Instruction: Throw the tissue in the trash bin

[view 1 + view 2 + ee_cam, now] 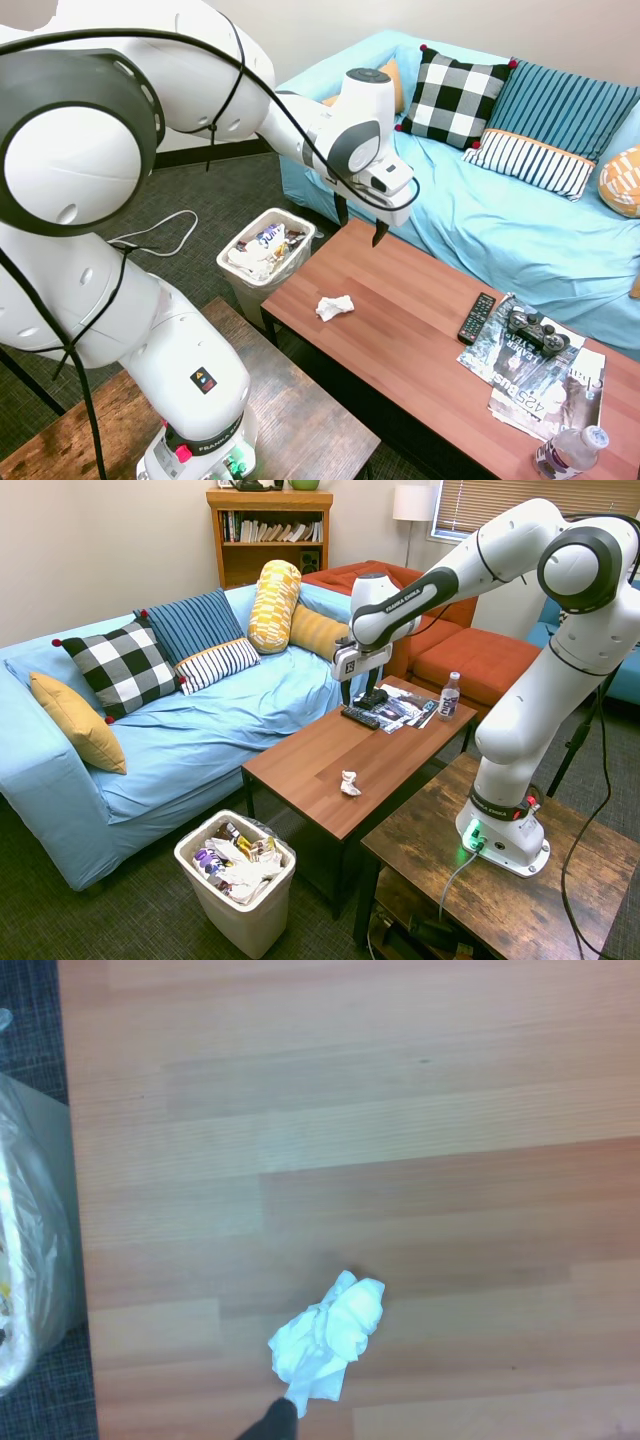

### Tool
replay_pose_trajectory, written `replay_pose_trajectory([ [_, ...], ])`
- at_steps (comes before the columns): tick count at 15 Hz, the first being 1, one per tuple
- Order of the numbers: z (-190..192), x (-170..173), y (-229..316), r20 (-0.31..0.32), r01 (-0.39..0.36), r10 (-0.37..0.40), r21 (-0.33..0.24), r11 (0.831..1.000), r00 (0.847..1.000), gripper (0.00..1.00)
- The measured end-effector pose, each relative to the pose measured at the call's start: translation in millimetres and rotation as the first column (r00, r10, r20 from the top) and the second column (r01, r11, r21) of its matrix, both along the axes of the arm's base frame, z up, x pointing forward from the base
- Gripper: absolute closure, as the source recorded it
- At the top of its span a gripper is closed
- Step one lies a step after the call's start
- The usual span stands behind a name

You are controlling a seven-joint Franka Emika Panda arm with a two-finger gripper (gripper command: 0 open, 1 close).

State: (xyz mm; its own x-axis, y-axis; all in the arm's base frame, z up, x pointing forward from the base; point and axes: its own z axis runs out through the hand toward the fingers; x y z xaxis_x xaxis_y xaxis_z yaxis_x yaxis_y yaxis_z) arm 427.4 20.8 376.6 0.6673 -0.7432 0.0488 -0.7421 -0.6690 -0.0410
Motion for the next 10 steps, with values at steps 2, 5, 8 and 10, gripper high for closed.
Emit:
replay_pose_trajectory([
  [2,-2,0,0,-0.011,0.001,-0.001,0.0,1.0,1.0,0.0],
  [5,-22,2,0,-0.056,0.009,-0.009,0.002,1.0,0.998,0.0],
  [8,-62,6,1,-0.121,0.041,-0.038,0.017,0.999,0.992,0.0],
  [10,-96,8,6,-0.158,0.07,-0.063,0.035,0.997,0.985,0.0],
])
